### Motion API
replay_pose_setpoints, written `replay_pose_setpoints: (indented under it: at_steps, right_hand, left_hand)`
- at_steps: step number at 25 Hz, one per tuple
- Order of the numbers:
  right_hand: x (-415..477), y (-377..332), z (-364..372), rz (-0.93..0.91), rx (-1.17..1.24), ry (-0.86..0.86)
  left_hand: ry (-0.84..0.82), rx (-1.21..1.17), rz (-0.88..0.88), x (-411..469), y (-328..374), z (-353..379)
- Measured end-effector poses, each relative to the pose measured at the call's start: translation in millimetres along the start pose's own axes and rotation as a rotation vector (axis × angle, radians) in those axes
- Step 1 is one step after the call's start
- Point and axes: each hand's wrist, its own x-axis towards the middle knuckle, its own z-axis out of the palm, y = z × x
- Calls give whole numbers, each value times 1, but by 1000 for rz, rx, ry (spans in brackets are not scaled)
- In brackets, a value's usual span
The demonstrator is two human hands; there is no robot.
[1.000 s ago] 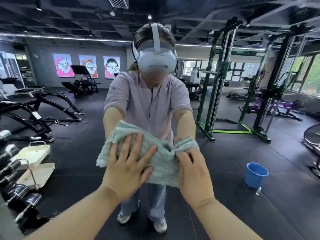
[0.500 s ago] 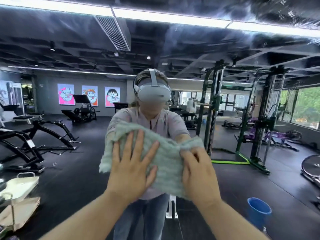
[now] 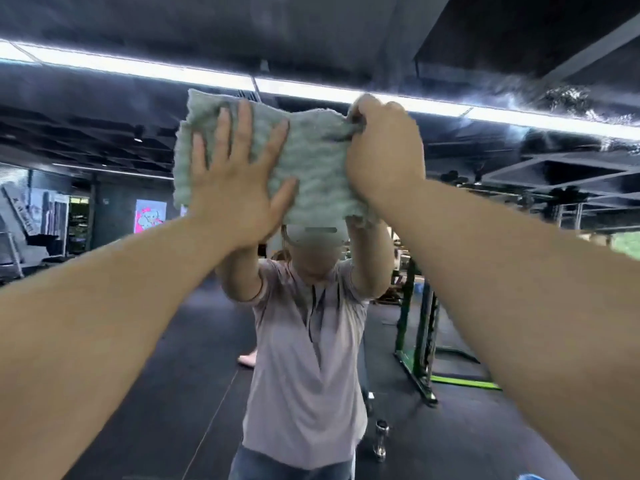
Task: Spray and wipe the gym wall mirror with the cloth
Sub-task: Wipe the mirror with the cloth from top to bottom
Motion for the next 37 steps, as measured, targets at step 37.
replay_pose_setpoints:
  at_steps: [37]
  right_hand:
    - [-70,-184,131,-219,-101,10]
  left_hand:
    - [176,4,345,-16,-220,2]
